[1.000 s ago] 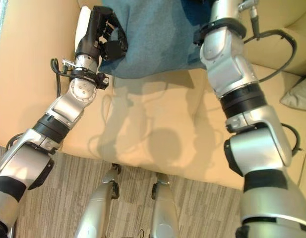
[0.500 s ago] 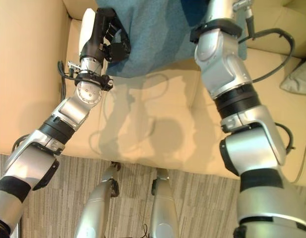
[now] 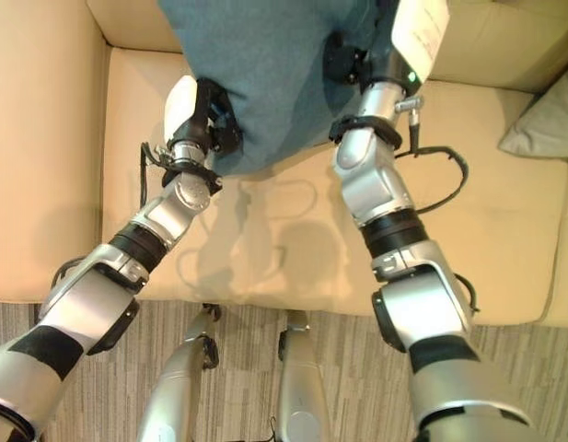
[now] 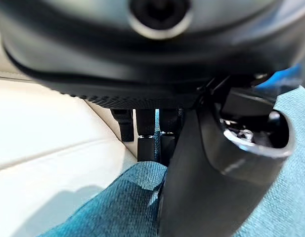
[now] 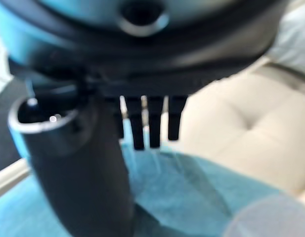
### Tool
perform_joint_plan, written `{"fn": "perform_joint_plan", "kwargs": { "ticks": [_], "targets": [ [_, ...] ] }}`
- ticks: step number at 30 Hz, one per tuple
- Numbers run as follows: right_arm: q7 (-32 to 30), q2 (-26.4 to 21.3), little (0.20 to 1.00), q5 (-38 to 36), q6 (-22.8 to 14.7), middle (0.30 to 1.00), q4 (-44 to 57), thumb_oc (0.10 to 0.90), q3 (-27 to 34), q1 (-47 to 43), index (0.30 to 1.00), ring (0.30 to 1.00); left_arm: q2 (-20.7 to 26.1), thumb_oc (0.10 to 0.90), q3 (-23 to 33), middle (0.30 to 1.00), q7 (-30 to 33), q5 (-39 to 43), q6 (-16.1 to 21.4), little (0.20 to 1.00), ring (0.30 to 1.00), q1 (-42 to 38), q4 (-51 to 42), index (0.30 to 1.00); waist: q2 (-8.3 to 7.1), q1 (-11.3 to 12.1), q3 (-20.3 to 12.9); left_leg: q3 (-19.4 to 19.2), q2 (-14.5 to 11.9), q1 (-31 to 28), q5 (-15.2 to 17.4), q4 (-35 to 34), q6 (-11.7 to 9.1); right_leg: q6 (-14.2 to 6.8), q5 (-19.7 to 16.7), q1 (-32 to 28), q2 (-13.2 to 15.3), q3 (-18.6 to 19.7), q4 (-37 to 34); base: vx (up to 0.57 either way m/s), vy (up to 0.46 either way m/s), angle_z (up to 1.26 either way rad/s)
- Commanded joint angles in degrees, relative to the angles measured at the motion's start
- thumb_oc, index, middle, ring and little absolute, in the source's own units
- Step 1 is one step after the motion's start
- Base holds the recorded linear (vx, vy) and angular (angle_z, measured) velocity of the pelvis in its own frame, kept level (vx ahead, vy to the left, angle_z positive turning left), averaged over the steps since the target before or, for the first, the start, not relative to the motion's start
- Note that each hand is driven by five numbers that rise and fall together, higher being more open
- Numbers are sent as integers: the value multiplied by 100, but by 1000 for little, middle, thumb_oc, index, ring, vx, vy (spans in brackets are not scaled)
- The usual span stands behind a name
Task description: Pick up all the scattered cushions and arrange them neatly on the sofa.
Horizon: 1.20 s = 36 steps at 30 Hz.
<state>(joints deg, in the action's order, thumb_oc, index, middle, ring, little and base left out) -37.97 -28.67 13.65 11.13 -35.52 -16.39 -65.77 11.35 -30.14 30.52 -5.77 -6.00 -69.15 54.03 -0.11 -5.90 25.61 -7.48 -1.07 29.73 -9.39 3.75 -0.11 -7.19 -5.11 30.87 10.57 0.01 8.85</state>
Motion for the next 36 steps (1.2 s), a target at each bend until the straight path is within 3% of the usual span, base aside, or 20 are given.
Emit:
{"fn": "perform_joint_plan", "kwargs": {
  "ticks": [1,5,12,15,20,21,24,25,32,33,34,36],
  "targets": [
    [-351,-431,900,-84,-398,900,469,800,479,318,900,900,14,800,536,900,205,-551,192,900,900,-252,-10,900,165,-8,-660,246,93,130,1364,716,33,294,731,-58,-276,-293,198,7,-5,-4],
    [-373,-434,900,-571,-639,900,925,800,904,1016,900,900,277,800,659,900,239,-729,19,900,900,17,-14,900,131,-35,-734,246,101,70,1355,658,39,292,725,-116,-289,-283,153,6,-4,-2],
    [-126,-563,900,-1500,-1468,900,1275,800,1266,1713,900,900,577,800,704,900,303,-1021,-30,900,900,186,12,900,58,-77,-831,236,84,83,1362,661,39,277,710,-100,-280,-284,147,1,-4,-2],
    [366,-631,900,-2007,-1843,900,1126,800,964,1714,900,900,779,800,718,900,314,-969,54,900,900,183,3,900,10,-87,-804,193,68,118,1350,679,33,252,663,-75,-259,-290,126,-15,-2,-2],
    [901,-516,900,-2506,-2119,900,1032,800,666,1749,900,900,777,800,709,900,241,-920,135,900,900,197,-75,900,1,-92,-774,157,57,173,1323,687,24,239,613,-31,-232,-306,87,-8,3,-1],
    [1262,-426,900,-2881,-2268,900,1043,800,512,1760,900,900,743,800,666,900,199,-907,180,900,900,183,-131,900,3,-87,-746,162,52,196,1308,689,22,245,603,10,-228,-309,97,0,0,0],
    [1490,-404,900,-3098,-2287,900,995,800,299,1706,900,900,690,800,633,900,143,-855,208,900,900,169,-119,900,-4,-86,-707,165,55,221,1291,696,16,252,595,52,-225,-297,120,28,1,0],
    [1682,-402,900,-3119,-2177,900,820,800,26,1612,900,900,672,800,573,900,85,-814,228,900,900,102,-86,900,9,-59,-709,207,49,168,1428,691,-19,225,720,34,-246,-246,163,86,6,-1],
    [2148,-551,900,-2843,-1669,900,114,800,-874,1031,900,900,594,800,461,900,13,-592,318,900,900,-175,46,900,-3,-7,-584,186,36,220,1372,693,-50,223,679,96,-239,-256,175,8,-2,-2],
    [2252,-566,484,-2809,-1621,484,71,522,-986,974,484,484,588,800,461,900,-7,-569,342,900,900,-195,42,900,-3,3,-566,182,32,228,1364,694,-54,223,670,90,-239,-253,156,0,0,0],
    [2302,-579,333,-2770,-1594,333,64,422,-1052,943,333,333,574,800,475,900,-31,-510,363,900,900,-206,34,900,2,7,-549,186,28,232,1360,696,-56,226,666,99,-238,-262,159,0,0,0],
    [2374,-593,300,-2741,-1568,300,107,400,-1124,897,300,300,601,800,505,900,-112,-287,529,900,900,-209,-112,900,14,21,-524,185,34,235,1353,701,-56,228,660,94,-239,-266,157,0,0,0]
  ]
}}
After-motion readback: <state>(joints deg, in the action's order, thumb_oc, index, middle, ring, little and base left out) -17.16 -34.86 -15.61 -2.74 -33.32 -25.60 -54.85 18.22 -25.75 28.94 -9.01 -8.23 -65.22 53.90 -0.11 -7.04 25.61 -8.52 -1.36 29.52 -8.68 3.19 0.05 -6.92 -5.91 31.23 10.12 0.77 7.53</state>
